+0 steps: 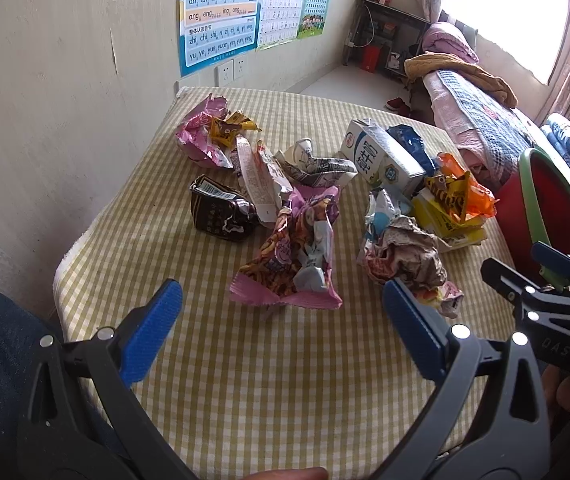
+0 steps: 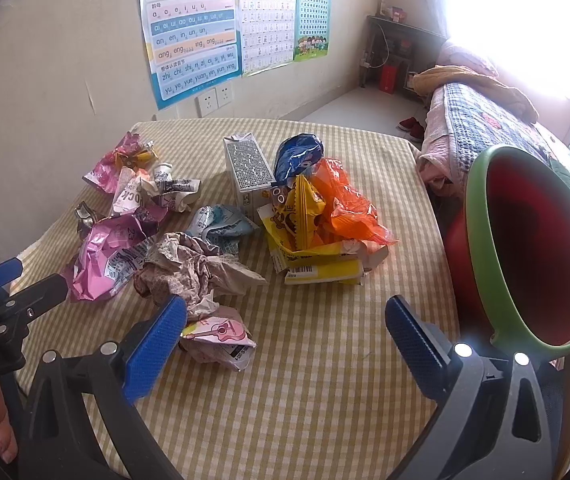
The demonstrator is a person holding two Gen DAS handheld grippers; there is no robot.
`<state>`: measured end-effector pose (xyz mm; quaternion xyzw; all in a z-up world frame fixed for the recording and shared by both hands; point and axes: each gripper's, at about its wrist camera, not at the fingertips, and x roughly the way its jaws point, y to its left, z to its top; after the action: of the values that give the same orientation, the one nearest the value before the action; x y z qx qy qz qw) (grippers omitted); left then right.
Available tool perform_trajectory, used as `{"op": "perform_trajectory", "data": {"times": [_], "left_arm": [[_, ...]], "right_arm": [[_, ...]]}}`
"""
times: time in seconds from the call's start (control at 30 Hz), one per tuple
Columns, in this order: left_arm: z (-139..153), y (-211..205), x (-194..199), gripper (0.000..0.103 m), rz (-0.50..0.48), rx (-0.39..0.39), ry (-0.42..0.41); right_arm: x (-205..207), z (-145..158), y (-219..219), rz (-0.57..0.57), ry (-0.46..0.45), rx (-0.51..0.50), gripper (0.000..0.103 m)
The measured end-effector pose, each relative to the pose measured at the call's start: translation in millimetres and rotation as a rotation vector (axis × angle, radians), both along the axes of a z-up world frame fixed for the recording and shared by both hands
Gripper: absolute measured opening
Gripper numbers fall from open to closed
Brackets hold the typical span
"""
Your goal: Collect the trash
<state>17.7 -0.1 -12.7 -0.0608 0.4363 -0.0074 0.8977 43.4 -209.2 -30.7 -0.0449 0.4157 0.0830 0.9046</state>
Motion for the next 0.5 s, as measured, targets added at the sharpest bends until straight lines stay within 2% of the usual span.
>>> {"op": "perform_trajectory", "data": {"times": [0.4,0.5], "left_arm": [[-14,13,35,0.099,-0.007,-0.066,0.081],[-21,14,46,0.095,-0.017,-0.072,0.11]], "right_arm": [[28,-16,23,0.105,0.088,0.011,0.096],[36,-20,32,0.127,0.103,0.013,0.096]]}}
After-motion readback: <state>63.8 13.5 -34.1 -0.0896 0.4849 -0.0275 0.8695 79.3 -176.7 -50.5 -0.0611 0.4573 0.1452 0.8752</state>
